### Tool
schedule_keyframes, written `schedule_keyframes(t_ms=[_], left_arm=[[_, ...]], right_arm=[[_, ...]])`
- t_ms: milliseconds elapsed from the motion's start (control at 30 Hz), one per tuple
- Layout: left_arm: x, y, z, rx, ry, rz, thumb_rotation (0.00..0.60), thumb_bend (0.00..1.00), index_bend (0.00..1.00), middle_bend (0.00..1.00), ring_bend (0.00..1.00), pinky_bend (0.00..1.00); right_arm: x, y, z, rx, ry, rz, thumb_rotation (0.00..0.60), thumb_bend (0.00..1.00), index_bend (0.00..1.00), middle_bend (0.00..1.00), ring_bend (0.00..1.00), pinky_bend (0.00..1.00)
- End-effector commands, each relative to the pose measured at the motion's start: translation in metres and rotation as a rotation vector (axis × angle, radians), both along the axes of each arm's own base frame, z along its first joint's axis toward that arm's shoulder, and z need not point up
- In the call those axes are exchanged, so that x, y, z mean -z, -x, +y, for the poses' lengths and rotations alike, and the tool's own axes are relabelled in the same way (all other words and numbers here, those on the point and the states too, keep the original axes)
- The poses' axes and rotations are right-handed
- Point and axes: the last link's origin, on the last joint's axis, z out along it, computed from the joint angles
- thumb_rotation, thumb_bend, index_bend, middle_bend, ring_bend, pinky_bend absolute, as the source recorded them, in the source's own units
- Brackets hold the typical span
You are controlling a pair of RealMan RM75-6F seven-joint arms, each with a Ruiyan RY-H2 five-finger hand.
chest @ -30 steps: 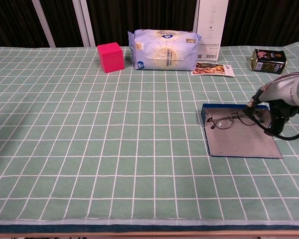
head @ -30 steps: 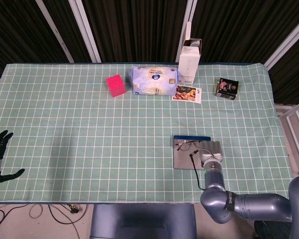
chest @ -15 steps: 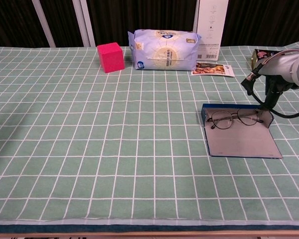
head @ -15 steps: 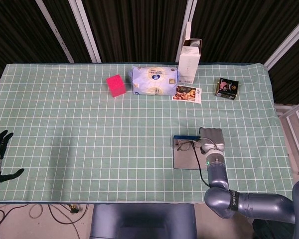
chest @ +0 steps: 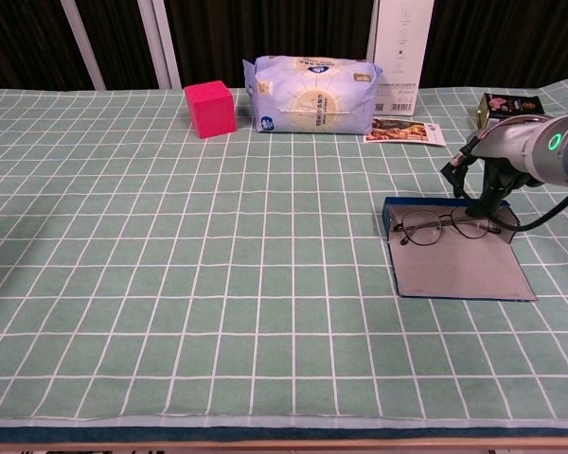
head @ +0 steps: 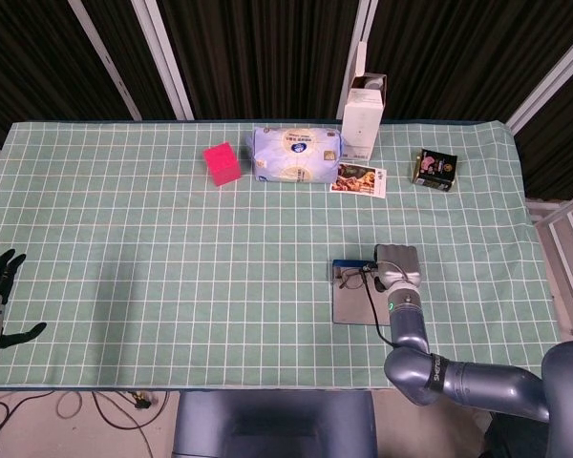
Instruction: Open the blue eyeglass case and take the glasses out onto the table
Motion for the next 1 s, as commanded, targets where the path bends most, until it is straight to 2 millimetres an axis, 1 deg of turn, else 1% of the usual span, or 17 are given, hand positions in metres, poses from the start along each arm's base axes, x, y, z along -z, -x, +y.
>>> schedule_keyframes(t_ms=[33,467,767,1000], left_arm=[[0.000,0.000,0.000,-0.002,-0.001,-0.001,0.600,0.01,0.00,0.00,0.00,0.00],[0.000,0.001,0.001,-0.009,0.001,0.000,0.600,0.01,0.00,0.00,0.00,0.00],[0.001,0.002,0.001,-0.017,0.003,-0.004,0.600,0.01,0.00,0.00,0.00,0.00],[0.000,0.002,0.002,-0.019,0.001,-0.007,0.600,0.01,0.00,0.00,0.00,0.00]], right_arm=[[0.004,-0.002,-0.004,0.004,0.006,-0.015,0.600,0.47,0.36,0.93,1.00,0.93],[0.015,-0.003,-0.011,0.022,-0.001,-0.021,0.600,0.49,0.38,0.93,1.00,0.93],[0.016,-0.002,-0.013,0.032,0.002,-0.018,0.600,0.53,0.40,0.93,1.00,0.93],[0.018,-0.001,-0.012,0.041,-0.001,-0.019,0.600,0.54,0.40,0.93,1.00,0.93]])
